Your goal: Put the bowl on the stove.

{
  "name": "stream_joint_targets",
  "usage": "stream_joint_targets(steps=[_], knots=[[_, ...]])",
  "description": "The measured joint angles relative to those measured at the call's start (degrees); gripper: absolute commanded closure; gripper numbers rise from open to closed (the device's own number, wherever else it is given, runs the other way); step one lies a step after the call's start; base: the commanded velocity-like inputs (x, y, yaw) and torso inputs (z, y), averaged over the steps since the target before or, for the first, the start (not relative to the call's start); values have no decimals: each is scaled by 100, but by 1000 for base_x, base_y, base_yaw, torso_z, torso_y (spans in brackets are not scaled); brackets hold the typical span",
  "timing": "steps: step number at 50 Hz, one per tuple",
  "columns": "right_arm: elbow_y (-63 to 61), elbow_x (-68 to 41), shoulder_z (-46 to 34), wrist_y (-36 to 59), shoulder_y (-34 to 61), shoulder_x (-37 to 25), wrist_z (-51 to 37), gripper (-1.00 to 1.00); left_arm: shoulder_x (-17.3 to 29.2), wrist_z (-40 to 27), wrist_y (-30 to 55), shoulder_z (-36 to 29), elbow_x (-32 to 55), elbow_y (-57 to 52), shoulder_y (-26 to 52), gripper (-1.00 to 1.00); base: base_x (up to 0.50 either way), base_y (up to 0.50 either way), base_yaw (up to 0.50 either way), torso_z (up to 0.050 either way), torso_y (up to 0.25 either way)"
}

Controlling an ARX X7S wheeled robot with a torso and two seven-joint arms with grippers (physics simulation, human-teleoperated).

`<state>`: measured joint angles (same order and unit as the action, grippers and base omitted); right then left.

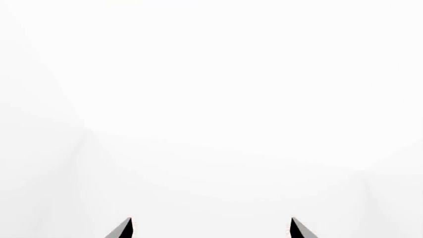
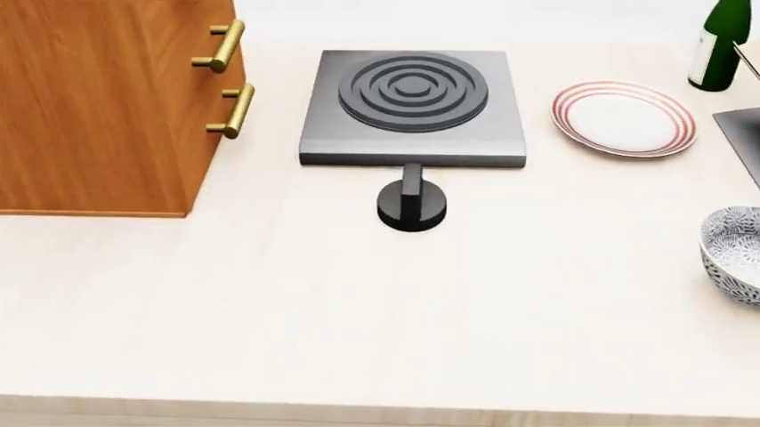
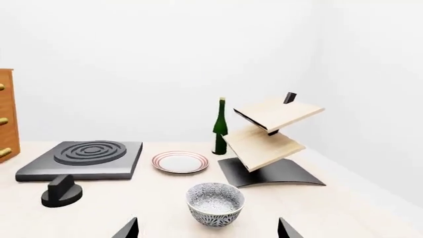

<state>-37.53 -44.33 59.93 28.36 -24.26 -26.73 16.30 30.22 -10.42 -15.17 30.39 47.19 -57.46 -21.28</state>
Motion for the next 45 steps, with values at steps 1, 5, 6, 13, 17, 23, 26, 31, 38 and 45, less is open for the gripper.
stream_joint_targets(steps=[1, 5, 6, 13, 17, 23, 26, 31, 38, 45], knots=[[3, 4, -7, 1, 1, 0, 2, -100, 2, -1, -3, -4, -2, 1, -1, -100, 0, 0, 0, 0, 0], [12, 15, -30, 3, 2, 0, 15, -100, 11, -8, -13, -17, -7, 5, -3, -100, 0, 0, 0, 0, 0], [14, 18, -35, 2, 3, 0, 19, -100, 14, -10, -16, -20, -8, 6, -3, -100, 0, 0, 0, 0, 0], [33, 31, -59, -26, 6, 21, 59, -100, 30, -22, -31, -44, -15, 13, -5, -100, 162, 0, 0, 0, 0], [41, 58, -74, -64, 9, 39, 90, -100, 39, -27, -39, -57, -19, 19, -7, -100, 475, 0, 0, 0, 0], [51, 95, -100, -97, 18, 55, 115, -100, 52, -33, -52, -78, -26, 31, -11, -100, 500, 0, 0, 0, 0], [56, 125, -122, -114, 18, 61, 128, -100, 57, -34, -58, -91, -31, 36, -12, -100, 500, 0, 0, 0, 0], [59, 168, -151, -141, 13, 71, 153, -100, 64, -36, -70, -111, -41, 46, -14, -100, 500, 0, 0, 0, 0], [62, 243, -198, -193, 5, 87, 195, -100, 71, -39, -88, -130, -51, 59, -21, -100, 500, 0, 0, 0, 0], [58, 300, -235, -229, 1, 100, 219, -100, 78, -42, -106, -146, -59, 71, -29, -100, 500, 0, 0, 0, 0]])
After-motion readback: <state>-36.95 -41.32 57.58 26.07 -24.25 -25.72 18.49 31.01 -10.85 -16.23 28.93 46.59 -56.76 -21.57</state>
